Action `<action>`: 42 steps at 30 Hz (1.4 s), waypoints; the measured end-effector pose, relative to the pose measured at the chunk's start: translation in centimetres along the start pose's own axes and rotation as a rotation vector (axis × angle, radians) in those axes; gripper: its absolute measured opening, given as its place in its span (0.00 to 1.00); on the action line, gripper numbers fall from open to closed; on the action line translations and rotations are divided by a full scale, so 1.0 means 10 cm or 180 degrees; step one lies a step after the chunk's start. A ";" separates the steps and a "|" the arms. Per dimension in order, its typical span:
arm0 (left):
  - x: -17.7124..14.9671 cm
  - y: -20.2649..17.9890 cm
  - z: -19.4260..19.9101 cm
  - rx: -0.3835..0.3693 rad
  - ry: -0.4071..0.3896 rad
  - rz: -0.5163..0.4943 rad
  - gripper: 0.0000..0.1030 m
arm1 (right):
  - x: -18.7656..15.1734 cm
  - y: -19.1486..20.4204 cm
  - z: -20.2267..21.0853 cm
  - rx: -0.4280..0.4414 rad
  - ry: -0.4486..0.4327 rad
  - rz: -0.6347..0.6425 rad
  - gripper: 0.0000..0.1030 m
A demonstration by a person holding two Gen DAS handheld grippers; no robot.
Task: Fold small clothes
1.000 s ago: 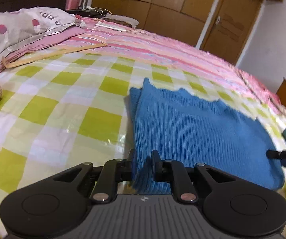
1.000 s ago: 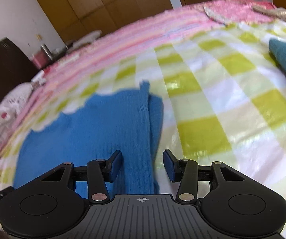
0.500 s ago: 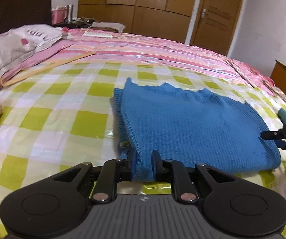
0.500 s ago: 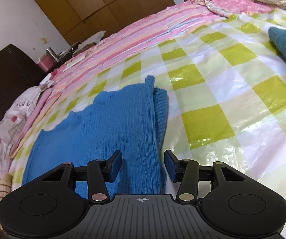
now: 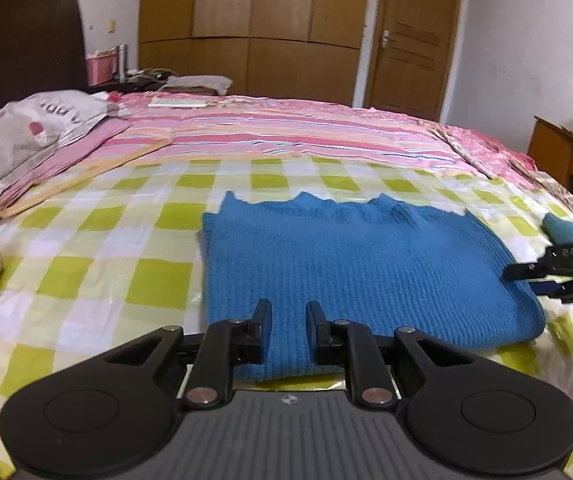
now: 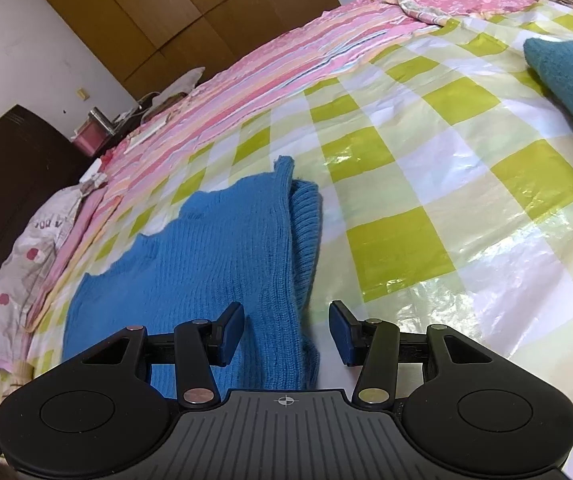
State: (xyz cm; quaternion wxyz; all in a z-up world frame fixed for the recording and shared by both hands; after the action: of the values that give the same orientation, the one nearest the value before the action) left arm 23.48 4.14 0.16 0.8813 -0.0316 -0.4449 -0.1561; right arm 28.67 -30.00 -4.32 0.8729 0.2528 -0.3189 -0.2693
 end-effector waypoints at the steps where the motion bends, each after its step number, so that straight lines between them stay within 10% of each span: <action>1: -0.01 0.02 0.00 0.0015 0.0023 0.0022 0.23 | 0.00 -0.01 0.01 -0.0001 -0.0007 0.0000 0.45; 18: -0.02 -1.76 -0.19 -0.0694 -0.0136 -0.1326 0.27 | 0.10 -0.30 0.15 0.0277 0.0131 -0.0340 0.46; 35: -0.09 -2.49 -0.46 -0.0352 -0.0449 -0.2412 0.39 | 0.25 -0.24 0.04 0.0286 0.0238 -0.0291 0.49; 42: 0.04 -2.55 -0.59 -0.0371 -0.0434 -0.2217 0.33 | 0.32 -0.15 -0.12 0.0335 0.0328 -0.0346 0.50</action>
State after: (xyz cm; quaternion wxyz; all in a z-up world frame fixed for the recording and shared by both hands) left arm 20.55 -21.33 -5.19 0.7403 0.0613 -0.4771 -0.4697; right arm 31.11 -32.78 -4.76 0.8577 0.3287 -0.2731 -0.2858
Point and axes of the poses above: each gripper's, at about its wrist camera, not at the fingertips, and z roughly against the way its jaws point, y to its left, x to its top, the point moved 6 cm from there along -z, roughly the way its jaws point, and after that the axes turned 15 degrees about -z, right-handed, at the moved point
